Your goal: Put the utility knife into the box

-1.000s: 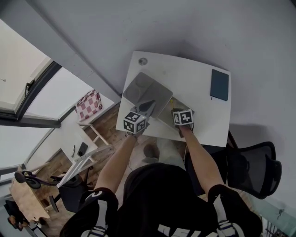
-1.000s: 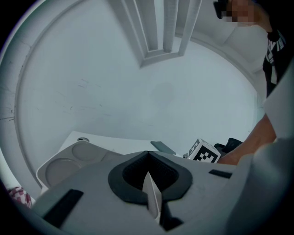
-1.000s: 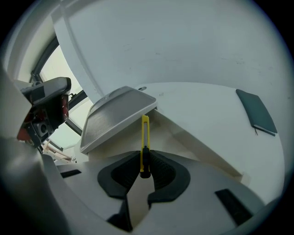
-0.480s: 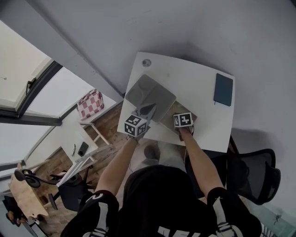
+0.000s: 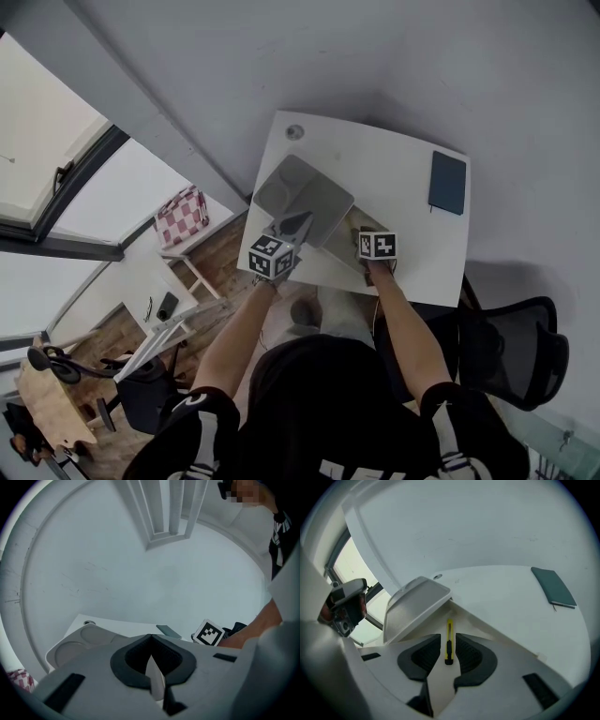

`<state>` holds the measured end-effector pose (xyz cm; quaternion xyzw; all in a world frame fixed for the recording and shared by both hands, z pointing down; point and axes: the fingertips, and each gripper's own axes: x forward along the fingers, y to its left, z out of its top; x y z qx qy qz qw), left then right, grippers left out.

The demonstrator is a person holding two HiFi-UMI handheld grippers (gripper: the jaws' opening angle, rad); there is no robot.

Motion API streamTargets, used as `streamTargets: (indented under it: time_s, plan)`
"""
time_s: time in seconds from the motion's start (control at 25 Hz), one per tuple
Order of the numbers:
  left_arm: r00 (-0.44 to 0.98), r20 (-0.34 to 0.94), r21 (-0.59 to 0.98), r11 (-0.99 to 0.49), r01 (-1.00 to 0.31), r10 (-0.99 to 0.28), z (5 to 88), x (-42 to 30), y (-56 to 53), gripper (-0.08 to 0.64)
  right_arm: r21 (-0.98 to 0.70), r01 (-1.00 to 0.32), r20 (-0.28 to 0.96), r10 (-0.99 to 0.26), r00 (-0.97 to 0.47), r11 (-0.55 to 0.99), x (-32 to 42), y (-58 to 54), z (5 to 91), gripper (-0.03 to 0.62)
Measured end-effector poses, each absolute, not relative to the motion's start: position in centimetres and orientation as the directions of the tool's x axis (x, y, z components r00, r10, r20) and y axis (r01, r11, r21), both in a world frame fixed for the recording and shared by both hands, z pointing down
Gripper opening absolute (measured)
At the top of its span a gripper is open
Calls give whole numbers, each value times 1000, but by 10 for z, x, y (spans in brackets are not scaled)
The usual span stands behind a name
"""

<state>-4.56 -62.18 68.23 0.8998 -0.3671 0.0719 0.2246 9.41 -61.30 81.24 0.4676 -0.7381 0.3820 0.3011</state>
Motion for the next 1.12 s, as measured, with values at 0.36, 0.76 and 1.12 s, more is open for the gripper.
streamTargets:
  time_s: [0.36, 0.76, 1.12]
  plan:
    - [727, 257, 312, -658, -686, -636, 651, -42, -608, 25, -287, -906, 589, -688, -424, 312, 107, -624, 713, 89]
    - [723, 201, 254, -677, -690, -661, 604, -32, -604, 25, -94, -907, 392, -822, -413, 411, 113, -603, 614, 44]
    - [726, 187, 207, -695, -688, -662, 578, -19, -591, 25, -15, -925, 346, -865, -362, 381, 134, -579, 579, 15]
